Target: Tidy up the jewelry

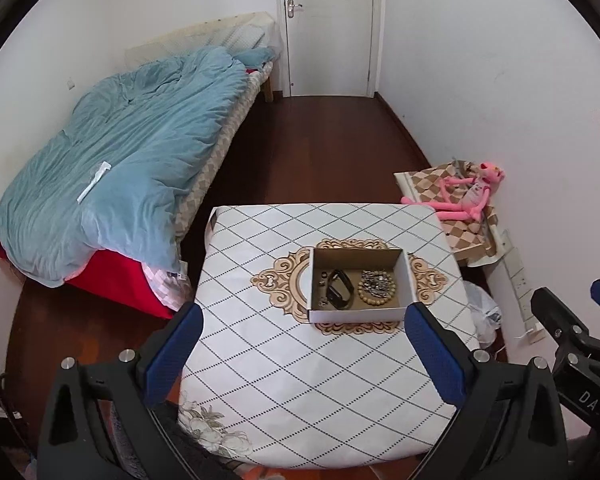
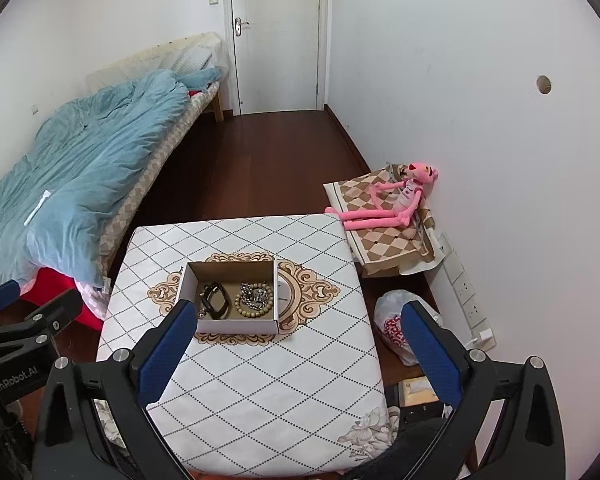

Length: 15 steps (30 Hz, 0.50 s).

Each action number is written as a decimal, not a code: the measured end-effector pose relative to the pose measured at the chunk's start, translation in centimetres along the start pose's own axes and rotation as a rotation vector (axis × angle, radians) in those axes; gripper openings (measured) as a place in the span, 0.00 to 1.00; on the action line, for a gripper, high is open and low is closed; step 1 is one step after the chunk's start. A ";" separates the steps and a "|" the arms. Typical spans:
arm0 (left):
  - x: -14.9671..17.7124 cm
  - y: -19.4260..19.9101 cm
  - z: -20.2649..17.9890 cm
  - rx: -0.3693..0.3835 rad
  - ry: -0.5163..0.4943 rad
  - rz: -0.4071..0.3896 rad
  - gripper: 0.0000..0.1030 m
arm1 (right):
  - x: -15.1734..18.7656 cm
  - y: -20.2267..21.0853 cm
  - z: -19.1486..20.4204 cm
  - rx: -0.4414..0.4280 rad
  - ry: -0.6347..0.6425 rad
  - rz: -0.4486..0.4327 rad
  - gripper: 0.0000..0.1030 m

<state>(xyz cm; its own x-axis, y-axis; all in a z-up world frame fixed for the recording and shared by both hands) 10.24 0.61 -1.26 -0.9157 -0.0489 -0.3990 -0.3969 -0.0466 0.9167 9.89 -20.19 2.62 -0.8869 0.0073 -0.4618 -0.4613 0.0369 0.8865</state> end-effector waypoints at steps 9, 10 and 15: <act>-1.8 -2.4 0.1 -0.023 0.011 0.046 1.00 | -2.4 -3.0 0.9 0.007 0.020 0.042 1.00; -1.9 -2.7 0.2 -0.022 0.013 0.051 1.00 | -2.6 -3.4 0.9 0.012 0.023 0.049 1.00; -2.4 -4.1 0.3 -0.020 0.021 0.083 1.00 | -3.1 -5.5 1.2 0.005 0.027 0.094 1.00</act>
<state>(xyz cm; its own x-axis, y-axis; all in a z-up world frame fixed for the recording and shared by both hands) 14.07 1.25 -4.04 -0.9437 -0.0738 -0.3226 -0.3185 -0.0619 0.9459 15.21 -19.26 -0.88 -0.9265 -0.0162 -0.3759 -0.3762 0.0419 0.9256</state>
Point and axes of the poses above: each gripper's, at about its wrist camera, not at the fingertips, and y roughly against the way its jaws point, z to its left, x to its underside, the point moved 7 cm from there along -y, roughly the way its jaws point, and after that the axes turned 15 degrees about z, right-handed, at the moved point
